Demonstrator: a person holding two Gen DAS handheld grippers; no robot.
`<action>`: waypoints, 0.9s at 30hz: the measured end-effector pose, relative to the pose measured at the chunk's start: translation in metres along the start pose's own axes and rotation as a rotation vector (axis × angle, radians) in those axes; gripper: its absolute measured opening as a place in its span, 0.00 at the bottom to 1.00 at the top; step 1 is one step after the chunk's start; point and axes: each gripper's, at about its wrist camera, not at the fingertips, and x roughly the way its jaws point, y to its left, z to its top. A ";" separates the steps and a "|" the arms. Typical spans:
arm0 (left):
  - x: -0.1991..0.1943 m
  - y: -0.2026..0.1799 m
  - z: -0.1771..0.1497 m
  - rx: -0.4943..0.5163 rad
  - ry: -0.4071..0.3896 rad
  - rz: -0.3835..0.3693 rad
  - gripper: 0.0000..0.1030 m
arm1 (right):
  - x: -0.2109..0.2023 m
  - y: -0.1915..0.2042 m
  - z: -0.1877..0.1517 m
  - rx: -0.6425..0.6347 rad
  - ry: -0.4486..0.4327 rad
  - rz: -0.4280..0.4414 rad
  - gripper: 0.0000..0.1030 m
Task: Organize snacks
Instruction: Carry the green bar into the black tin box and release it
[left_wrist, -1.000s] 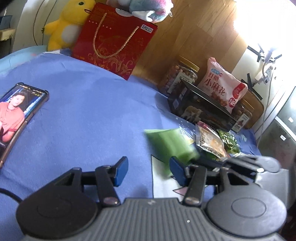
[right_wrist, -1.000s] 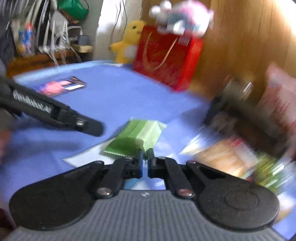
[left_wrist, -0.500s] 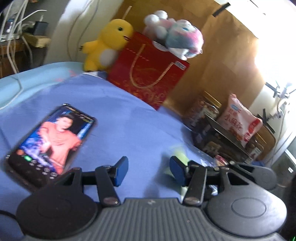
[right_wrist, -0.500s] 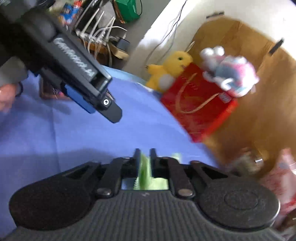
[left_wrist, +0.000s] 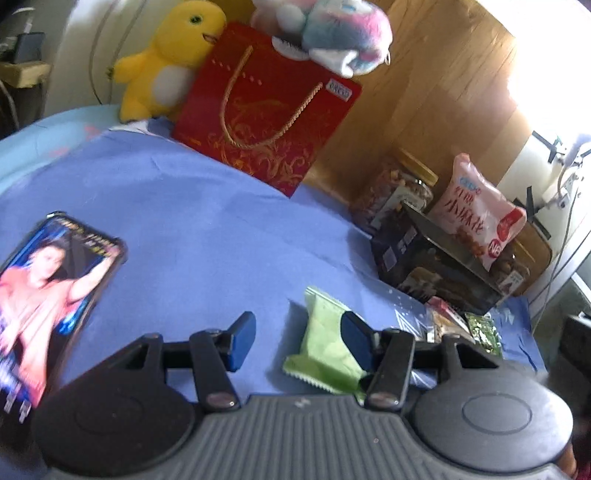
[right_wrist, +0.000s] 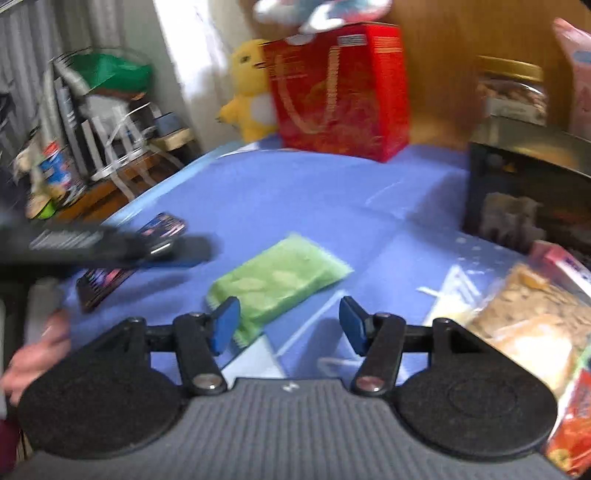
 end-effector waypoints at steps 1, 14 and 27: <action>0.007 0.000 0.002 0.005 0.027 0.002 0.48 | 0.003 0.008 -0.002 -0.034 0.007 -0.001 0.60; 0.014 -0.071 0.018 0.144 0.007 -0.157 0.24 | -0.028 0.011 0.004 -0.212 -0.187 -0.223 0.33; 0.151 -0.173 0.077 0.218 -0.004 -0.183 0.26 | -0.037 -0.121 0.074 0.008 -0.203 -0.445 0.39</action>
